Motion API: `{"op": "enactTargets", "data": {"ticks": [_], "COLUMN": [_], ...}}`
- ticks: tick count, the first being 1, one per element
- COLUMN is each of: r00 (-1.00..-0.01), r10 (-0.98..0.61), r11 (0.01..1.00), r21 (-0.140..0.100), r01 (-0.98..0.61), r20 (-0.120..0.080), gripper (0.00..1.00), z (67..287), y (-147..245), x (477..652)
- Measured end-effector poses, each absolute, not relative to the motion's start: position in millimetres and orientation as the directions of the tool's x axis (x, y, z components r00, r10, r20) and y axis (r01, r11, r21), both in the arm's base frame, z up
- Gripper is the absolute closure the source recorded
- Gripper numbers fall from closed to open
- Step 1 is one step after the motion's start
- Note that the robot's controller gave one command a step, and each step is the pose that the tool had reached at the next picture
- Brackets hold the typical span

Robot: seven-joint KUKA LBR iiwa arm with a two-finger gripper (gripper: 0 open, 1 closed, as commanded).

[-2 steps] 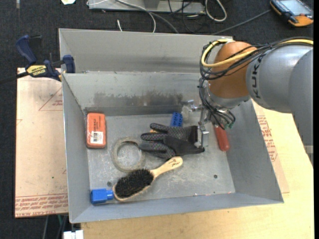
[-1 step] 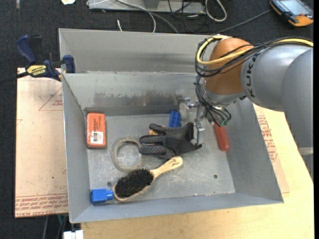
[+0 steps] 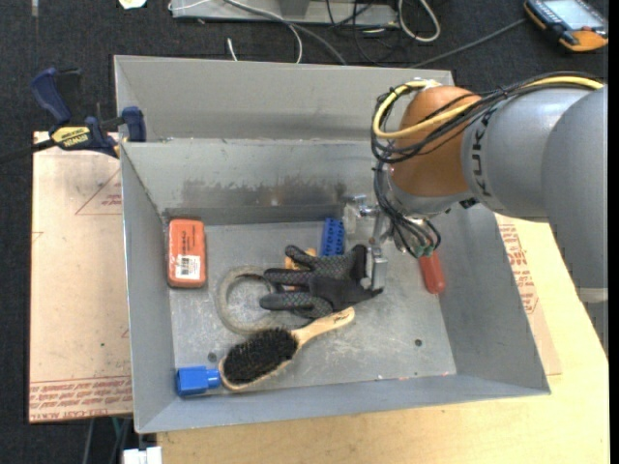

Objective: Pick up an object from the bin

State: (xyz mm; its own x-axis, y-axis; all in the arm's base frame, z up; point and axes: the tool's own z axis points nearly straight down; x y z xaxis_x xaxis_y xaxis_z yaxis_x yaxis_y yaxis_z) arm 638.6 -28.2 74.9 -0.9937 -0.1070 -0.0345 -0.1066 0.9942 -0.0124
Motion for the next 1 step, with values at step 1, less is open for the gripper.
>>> {"op": "enactTargets", "data": {"ticks": [1], "r00": [-0.995], "r10": [-0.099], "r11": [0.995], "r21": [-0.011], "r01": [-0.099], "r20": [-0.033], "gripper": [0.0], "z": [74.5], "y": [-25.7], "x": [637.3]}}
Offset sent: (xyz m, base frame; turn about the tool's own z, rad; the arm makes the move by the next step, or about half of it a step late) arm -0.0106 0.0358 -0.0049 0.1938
